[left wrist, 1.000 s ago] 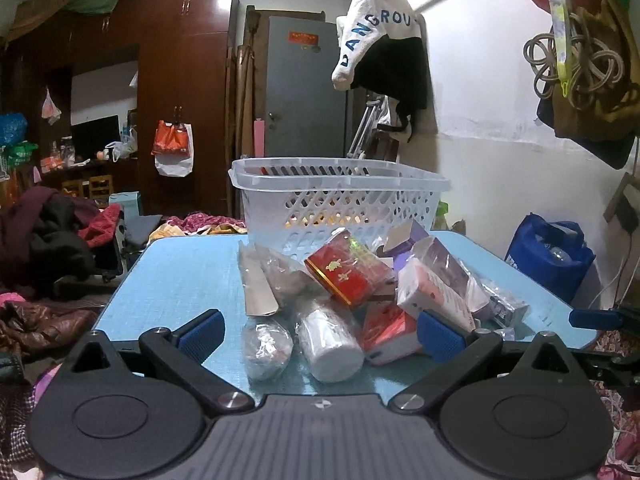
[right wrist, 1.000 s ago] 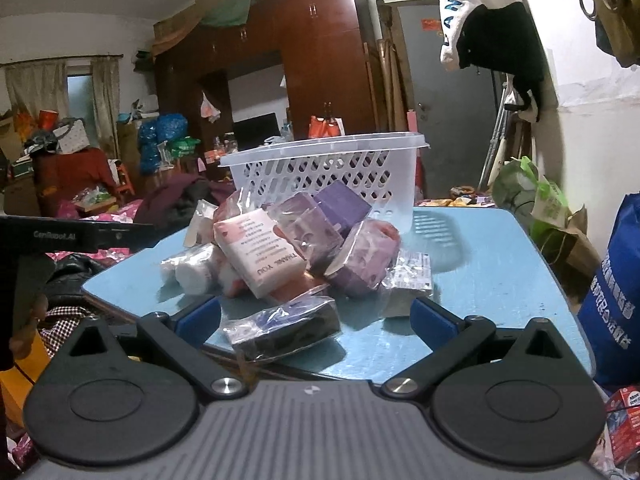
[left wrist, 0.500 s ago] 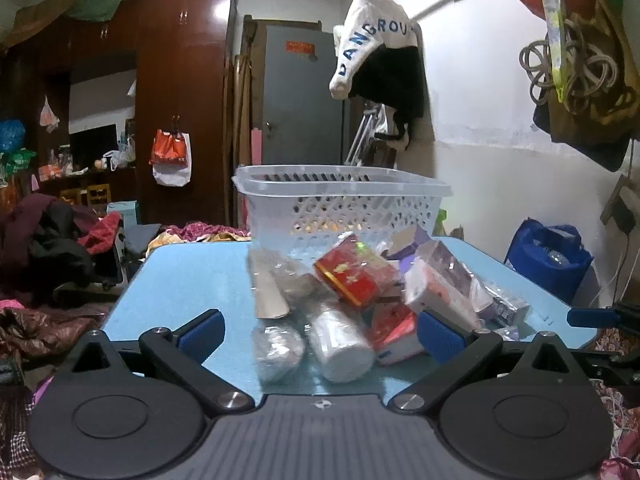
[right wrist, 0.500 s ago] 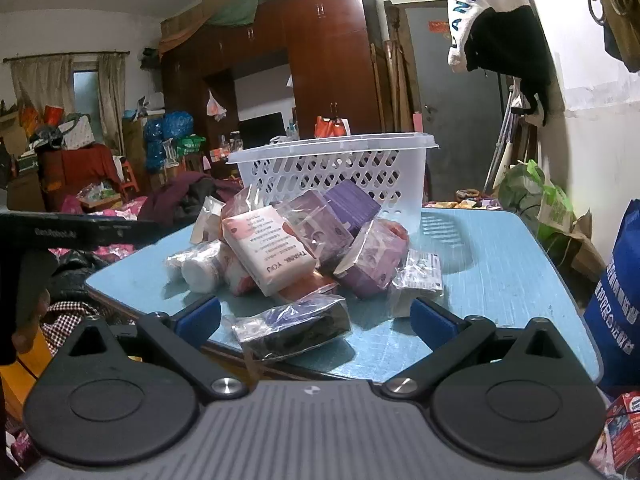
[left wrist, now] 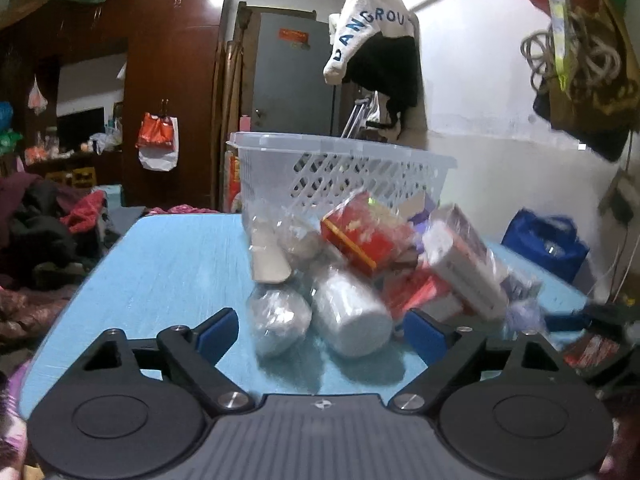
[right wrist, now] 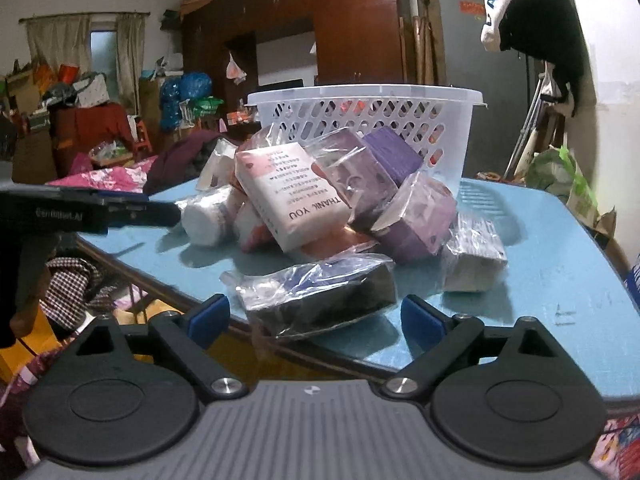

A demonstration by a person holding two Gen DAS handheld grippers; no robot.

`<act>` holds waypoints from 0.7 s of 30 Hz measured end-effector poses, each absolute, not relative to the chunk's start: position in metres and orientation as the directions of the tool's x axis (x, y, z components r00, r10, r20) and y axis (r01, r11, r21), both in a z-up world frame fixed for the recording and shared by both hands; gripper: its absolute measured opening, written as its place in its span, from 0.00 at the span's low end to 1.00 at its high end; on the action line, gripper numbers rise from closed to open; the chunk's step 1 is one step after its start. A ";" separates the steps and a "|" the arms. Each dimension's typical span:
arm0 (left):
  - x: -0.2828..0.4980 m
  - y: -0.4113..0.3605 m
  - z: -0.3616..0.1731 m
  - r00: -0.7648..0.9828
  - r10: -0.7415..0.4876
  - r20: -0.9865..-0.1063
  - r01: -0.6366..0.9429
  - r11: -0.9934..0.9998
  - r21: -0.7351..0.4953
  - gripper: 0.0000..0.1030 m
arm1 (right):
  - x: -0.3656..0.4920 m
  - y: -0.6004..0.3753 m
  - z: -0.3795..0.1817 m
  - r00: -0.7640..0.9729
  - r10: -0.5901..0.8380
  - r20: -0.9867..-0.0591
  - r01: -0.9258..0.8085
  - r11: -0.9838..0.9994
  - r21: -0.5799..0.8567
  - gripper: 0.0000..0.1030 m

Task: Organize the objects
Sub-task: 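Grasp the tall white box with the left tool while the right tool grasps a black bagged item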

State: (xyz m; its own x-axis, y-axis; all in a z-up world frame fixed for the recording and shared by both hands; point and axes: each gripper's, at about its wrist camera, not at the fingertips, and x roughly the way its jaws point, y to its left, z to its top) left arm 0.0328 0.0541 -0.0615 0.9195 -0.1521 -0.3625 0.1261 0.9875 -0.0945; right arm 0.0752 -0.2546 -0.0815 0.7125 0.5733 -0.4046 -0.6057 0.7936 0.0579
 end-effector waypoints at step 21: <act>0.082 -0.001 -0.053 0.837 -0.380 -0.395 0.305 0.921 -0.241 0.41 | 0.081 -0.260 -0.077 0.735 0.573 -0.364 -0.603 0.797 0.035 0.82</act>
